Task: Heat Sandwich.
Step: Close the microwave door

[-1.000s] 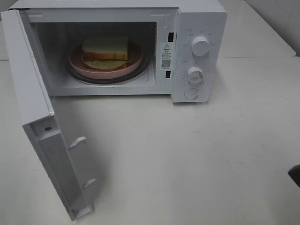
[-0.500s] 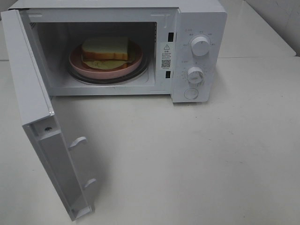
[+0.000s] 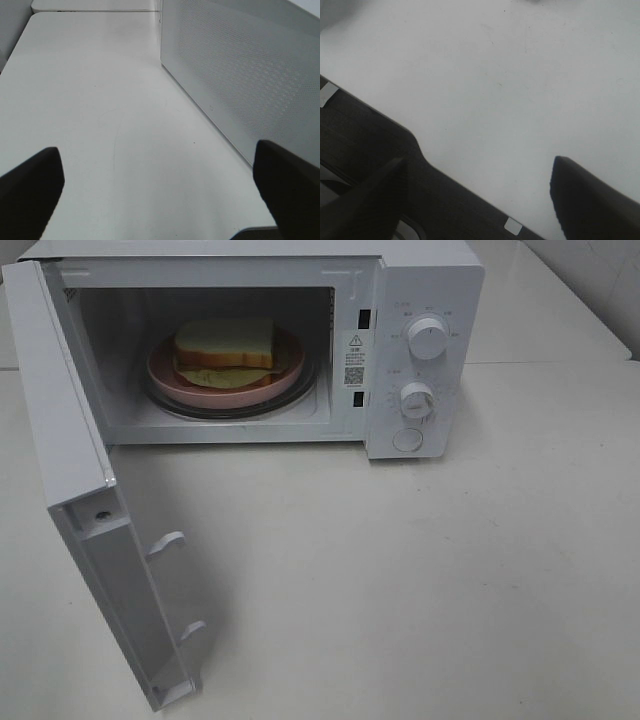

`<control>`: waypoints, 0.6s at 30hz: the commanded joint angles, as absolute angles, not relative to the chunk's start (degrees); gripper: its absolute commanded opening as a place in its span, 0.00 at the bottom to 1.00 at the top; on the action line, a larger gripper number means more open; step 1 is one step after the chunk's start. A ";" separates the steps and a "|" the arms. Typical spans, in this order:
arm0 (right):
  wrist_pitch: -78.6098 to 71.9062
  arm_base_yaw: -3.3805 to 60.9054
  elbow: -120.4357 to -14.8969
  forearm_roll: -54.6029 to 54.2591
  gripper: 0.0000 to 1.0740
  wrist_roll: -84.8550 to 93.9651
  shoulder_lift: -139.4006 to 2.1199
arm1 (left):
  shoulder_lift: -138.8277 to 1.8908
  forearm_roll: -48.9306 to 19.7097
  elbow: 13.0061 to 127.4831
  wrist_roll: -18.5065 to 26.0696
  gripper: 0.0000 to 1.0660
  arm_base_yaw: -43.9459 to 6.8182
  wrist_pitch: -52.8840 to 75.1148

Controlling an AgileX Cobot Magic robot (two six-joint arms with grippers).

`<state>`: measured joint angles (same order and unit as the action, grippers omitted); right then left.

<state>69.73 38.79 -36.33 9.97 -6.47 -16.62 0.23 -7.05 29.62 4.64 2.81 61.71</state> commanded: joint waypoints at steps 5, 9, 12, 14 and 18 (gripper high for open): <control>65.32 33.17 -31.23 9.68 0.71 -7.45 -13.01 | 1.38 -7.22 29.56 4.35 0.92 3.09 61.13; 62.85 27.27 -30.94 9.34 0.70 -7.45 -12.15 | 1.38 -7.16 29.56 4.35 0.92 3.09 61.13; 60.28 21.43 -30.31 8.02 0.70 -7.33 -9.97 | 1.38 -7.16 29.56 4.35 0.92 3.09 61.13; 59.36 20.28 -29.79 7.73 0.70 -7.33 -9.40 | 1.38 -7.16 29.56 4.35 0.92 3.09 61.13; 57.30 14.95 -28.59 6.88 0.70 -6.47 -7.22 | 1.38 -7.16 29.56 4.35 0.92 3.09 61.13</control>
